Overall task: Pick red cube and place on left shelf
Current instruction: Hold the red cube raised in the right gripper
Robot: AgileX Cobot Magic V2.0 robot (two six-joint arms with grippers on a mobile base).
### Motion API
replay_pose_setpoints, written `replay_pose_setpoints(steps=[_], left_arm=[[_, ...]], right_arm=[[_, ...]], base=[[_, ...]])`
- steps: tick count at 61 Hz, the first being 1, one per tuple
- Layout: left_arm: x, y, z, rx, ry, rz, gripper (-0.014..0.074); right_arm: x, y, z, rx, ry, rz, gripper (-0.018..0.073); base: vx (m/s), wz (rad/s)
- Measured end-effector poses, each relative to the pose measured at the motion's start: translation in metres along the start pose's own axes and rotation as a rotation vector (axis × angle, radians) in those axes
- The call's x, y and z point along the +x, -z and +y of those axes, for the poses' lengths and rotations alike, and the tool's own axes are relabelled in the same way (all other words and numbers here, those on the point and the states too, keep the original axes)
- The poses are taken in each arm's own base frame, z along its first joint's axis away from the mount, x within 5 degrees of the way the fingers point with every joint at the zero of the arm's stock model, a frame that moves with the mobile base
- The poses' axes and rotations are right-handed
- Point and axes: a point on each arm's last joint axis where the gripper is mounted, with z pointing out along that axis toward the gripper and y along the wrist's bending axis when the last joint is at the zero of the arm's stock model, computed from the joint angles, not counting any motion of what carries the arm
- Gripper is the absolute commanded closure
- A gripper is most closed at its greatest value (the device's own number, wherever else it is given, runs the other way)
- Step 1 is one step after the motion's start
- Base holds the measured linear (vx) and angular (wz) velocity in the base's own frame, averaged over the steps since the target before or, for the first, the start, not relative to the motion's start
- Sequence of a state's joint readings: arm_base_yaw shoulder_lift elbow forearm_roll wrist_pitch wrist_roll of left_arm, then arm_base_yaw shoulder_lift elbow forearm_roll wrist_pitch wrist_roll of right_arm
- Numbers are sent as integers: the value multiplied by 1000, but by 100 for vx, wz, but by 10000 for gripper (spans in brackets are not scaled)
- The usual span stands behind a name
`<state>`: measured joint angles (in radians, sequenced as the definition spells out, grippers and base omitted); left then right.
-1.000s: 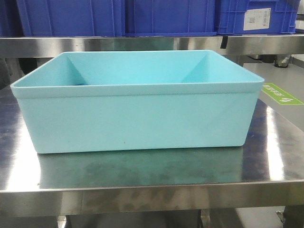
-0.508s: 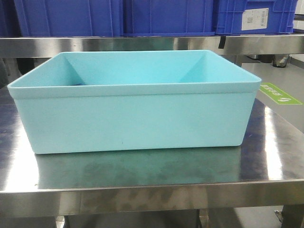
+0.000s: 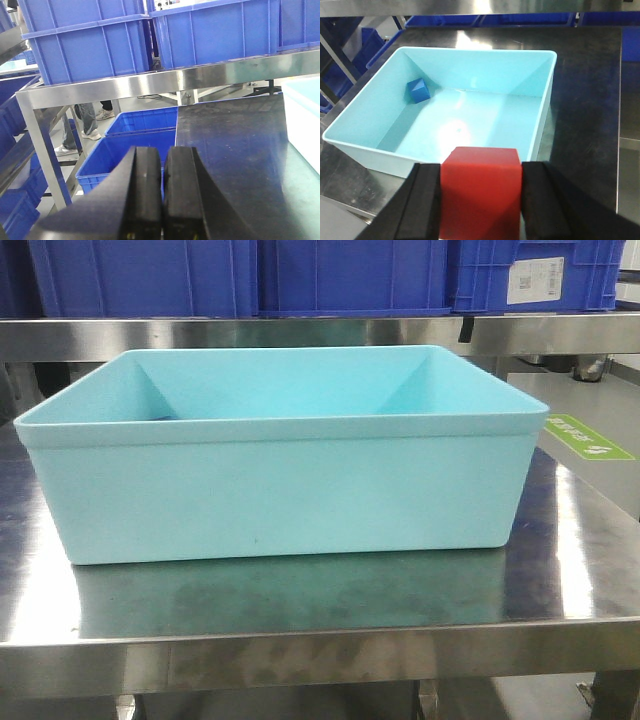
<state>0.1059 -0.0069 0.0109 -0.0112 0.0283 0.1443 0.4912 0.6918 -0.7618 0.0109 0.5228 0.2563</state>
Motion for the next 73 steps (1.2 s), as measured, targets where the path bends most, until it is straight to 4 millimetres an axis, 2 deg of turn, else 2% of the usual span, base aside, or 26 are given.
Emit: replay_pose_setpoints(steps=[10, 20, 73], left_arm=[[0, 0, 0, 0, 0, 0, 491], [0, 0, 0, 0, 0, 0, 491], [0, 0, 0, 0, 0, 0, 491]], right_arm=[[11, 18, -3, -12, 0, -45, 501], [15, 26, -3, -25, -10, -67, 501], [15, 27, 0, -64, -28, -73, 501]], base=[[0, 0], [0, 0], [0, 0]])
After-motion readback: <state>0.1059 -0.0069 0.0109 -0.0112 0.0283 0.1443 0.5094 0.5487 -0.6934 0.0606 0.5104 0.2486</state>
